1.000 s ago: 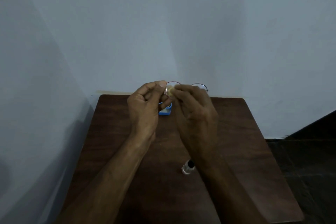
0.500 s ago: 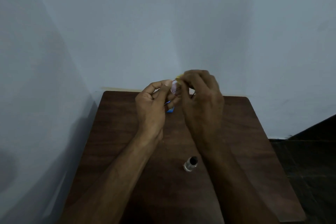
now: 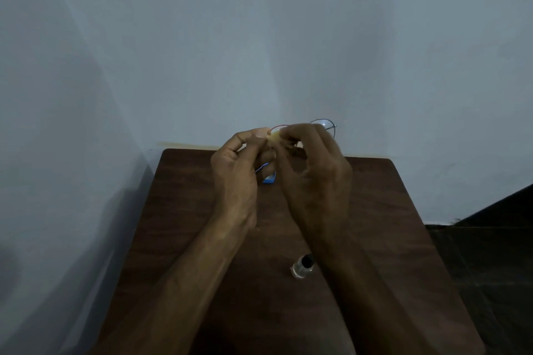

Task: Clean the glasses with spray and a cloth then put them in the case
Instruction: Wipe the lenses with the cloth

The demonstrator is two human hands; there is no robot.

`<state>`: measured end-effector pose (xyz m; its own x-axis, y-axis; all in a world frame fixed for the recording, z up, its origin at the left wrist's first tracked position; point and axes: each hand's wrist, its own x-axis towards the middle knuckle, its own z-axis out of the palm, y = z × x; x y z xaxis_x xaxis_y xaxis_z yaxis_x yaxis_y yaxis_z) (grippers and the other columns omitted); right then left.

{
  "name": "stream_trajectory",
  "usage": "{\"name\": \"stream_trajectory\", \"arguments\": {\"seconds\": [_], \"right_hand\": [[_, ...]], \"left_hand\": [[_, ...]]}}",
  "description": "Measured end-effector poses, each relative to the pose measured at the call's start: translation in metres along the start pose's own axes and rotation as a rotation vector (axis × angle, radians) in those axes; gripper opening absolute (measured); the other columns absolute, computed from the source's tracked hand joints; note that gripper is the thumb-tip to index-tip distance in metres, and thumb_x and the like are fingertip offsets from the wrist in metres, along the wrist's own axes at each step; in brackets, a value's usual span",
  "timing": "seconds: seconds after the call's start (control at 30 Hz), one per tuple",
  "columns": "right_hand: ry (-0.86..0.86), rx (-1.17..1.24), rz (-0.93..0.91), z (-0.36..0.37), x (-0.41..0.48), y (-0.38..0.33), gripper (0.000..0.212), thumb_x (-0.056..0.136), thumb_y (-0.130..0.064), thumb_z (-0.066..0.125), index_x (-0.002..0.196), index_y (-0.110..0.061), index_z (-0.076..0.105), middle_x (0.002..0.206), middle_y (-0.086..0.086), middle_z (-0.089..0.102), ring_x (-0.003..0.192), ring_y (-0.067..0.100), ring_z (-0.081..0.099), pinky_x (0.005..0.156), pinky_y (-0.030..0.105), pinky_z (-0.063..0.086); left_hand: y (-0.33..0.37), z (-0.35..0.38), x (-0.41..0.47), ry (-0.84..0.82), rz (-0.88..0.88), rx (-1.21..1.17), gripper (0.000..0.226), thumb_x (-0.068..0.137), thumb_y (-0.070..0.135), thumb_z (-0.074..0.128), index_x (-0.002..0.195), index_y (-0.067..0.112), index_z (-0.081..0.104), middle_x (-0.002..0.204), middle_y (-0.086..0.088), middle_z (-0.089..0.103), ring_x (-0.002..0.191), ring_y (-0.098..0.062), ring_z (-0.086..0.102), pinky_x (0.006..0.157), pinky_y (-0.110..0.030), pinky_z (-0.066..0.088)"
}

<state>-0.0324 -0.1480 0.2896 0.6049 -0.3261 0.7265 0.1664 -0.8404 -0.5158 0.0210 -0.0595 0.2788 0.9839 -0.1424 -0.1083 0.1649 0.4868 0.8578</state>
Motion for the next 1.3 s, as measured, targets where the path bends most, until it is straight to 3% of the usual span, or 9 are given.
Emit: {"name": "stream_trajectory", "arguments": {"seconds": [0.1, 0.23, 0.4, 0.57, 0.73, 0.87, 0.97, 1.17, 1.3], "right_hand": [[0.078, 0.005, 0.03, -0.001, 0.016, 0.009, 0.007, 0.092, -0.007, 0.078, 0.099, -0.009, 0.076, 0.103, 0.002, 0.072, 0.093, 0.021, 0.07, 0.076, 0.042, 0.061], [-0.031, -0.039, -0.044, 0.004, 0.011, -0.008, 0.004, 0.091, -0.006, 0.076, 0.093, -0.009, 0.075, 0.101, 0.001, 0.073, 0.091, 0.023, 0.068, 0.076, 0.042, 0.056], [0.055, -0.07, -0.013, 0.002, 0.019, 0.005, 0.003, 0.092, -0.009, 0.074, 0.09, -0.012, 0.074, 0.096, -0.002, 0.073, 0.087, 0.023, 0.067, 0.074, 0.043, 0.056], [-0.033, -0.069, -0.106, 0.007, -0.006, -0.008, 0.003, 0.091, -0.007, 0.076, 0.092, -0.01, 0.075, 0.098, 0.002, 0.074, 0.088, 0.026, 0.068, 0.076, 0.042, 0.056], [0.081, -0.081, 0.012, 0.005, 0.011, 0.011, 0.006, 0.09, -0.005, 0.077, 0.093, -0.011, 0.075, 0.103, 0.001, 0.072, 0.091, 0.025, 0.068, 0.075, 0.043, 0.059], [0.011, -0.088, -0.091, 0.006, 0.0, 0.001, 0.006, 0.092, -0.004, 0.077, 0.095, -0.008, 0.076, 0.101, 0.004, 0.074, 0.09, 0.026, 0.068, 0.077, 0.043, 0.057], [0.133, -0.086, -0.035, 0.002, 0.012, 0.018, 0.001, 0.095, -0.007, 0.075, 0.096, -0.007, 0.076, 0.1, 0.005, 0.073, 0.089, 0.026, 0.068, 0.074, 0.045, 0.06], [0.135, -0.141, -0.138, 0.011, 0.017, 0.002, 0.004, 0.097, -0.006, 0.073, 0.097, -0.005, 0.077, 0.101, 0.007, 0.074, 0.093, 0.024, 0.067, 0.077, 0.04, 0.059], [0.172, -0.152, -0.022, 0.004, 0.031, 0.018, 0.005, 0.099, -0.01, 0.072, 0.095, -0.008, 0.074, 0.098, 0.003, 0.072, 0.09, 0.023, 0.065, 0.074, 0.043, 0.058]], "left_hand": [[0.003, 0.001, -0.004, -0.025, 0.011, -0.041, 0.015, 0.104, 0.007, 0.061, 0.106, -0.001, 0.074, 0.088, -0.009, 0.081, 0.081, -0.018, 0.08, 0.068, -0.027, 0.063], [0.002, -0.001, -0.005, -0.006, 0.017, 0.019, 0.016, 0.104, 0.01, 0.062, 0.103, 0.003, 0.076, 0.084, -0.01, 0.075, 0.079, -0.02, 0.071, 0.061, -0.027, 0.059], [0.002, -0.002, -0.004, -0.011, 0.03, -0.019, 0.016, 0.104, 0.009, 0.062, 0.108, 0.002, 0.075, 0.093, -0.006, 0.081, 0.084, -0.017, 0.079, 0.068, -0.026, 0.062], [0.004, -0.006, 0.001, 0.047, 0.016, 0.001, 0.017, 0.103, 0.009, 0.062, 0.099, 0.011, 0.079, 0.088, -0.007, 0.078, 0.081, -0.021, 0.071, 0.064, -0.029, 0.06], [0.006, -0.005, 0.002, 0.023, 0.027, -0.08, 0.019, 0.105, 0.008, 0.06, 0.111, -0.004, 0.073, 0.106, -0.018, 0.081, 0.096, -0.03, 0.081, 0.083, -0.037, 0.066], [0.014, -0.008, 0.006, 0.04, 0.043, -0.092, 0.018, 0.105, 0.008, 0.059, 0.111, -0.002, 0.073, 0.099, -0.013, 0.082, 0.087, -0.025, 0.082, 0.074, -0.03, 0.065], [0.016, -0.008, 0.008, 0.006, 0.083, -0.063, 0.02, 0.106, 0.007, 0.058, 0.114, -0.007, 0.07, 0.105, -0.019, 0.081, 0.097, -0.034, 0.08, 0.082, -0.035, 0.066], [0.016, -0.005, 0.01, 0.043, 0.166, 0.033, 0.017, 0.103, 0.007, 0.062, 0.11, -0.003, 0.074, 0.096, -0.01, 0.083, 0.089, -0.027, 0.082, 0.074, -0.03, 0.066], [0.02, -0.007, 0.009, -0.004, 0.154, 0.005, 0.015, 0.103, 0.005, 0.062, 0.109, -0.003, 0.072, 0.102, -0.014, 0.082, 0.094, -0.032, 0.081, 0.078, -0.033, 0.066]]}}
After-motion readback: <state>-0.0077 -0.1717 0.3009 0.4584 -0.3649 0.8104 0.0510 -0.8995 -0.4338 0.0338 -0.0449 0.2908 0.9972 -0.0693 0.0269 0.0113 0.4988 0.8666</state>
